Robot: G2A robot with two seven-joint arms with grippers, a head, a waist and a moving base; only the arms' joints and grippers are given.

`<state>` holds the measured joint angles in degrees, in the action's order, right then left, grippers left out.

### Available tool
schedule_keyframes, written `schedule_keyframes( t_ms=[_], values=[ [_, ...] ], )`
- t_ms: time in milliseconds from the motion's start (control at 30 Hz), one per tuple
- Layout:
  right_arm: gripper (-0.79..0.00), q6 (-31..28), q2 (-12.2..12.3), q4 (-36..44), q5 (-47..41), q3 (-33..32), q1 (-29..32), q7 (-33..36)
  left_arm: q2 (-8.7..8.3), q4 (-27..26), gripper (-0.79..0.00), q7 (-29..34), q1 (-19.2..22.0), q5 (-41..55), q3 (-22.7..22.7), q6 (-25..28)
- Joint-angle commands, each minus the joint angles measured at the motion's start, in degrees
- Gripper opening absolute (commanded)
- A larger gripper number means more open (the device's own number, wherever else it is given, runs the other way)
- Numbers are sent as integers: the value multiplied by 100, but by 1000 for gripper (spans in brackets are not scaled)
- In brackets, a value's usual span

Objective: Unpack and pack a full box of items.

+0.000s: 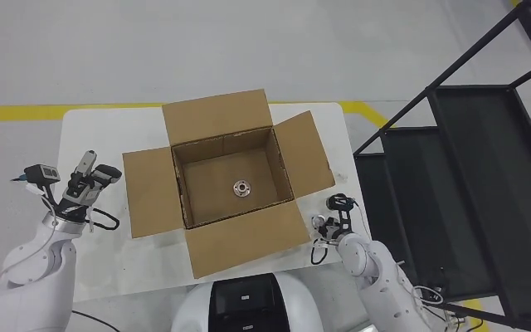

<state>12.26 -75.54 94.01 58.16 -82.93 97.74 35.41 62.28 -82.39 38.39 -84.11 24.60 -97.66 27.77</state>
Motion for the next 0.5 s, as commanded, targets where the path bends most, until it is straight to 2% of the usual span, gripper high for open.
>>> schedule_keyframes(
  t_ms=[0, 233, 467],
  values=[
    [-785, -46, 10, 151, -64, -50, 91, -10, 0, 0, 0, 0, 0, 0, 0, 0],
    [-785, -468, 86, 1120, -235, -431, 800, -37, 0, 0, 0, 0, 0, 0, 0, 0],
    [-785, -1374, 151, 2275, -1188, -1081, 1722, -233, 0, 0, 0, 0, 0, 0, 0, 0]
  ],
)
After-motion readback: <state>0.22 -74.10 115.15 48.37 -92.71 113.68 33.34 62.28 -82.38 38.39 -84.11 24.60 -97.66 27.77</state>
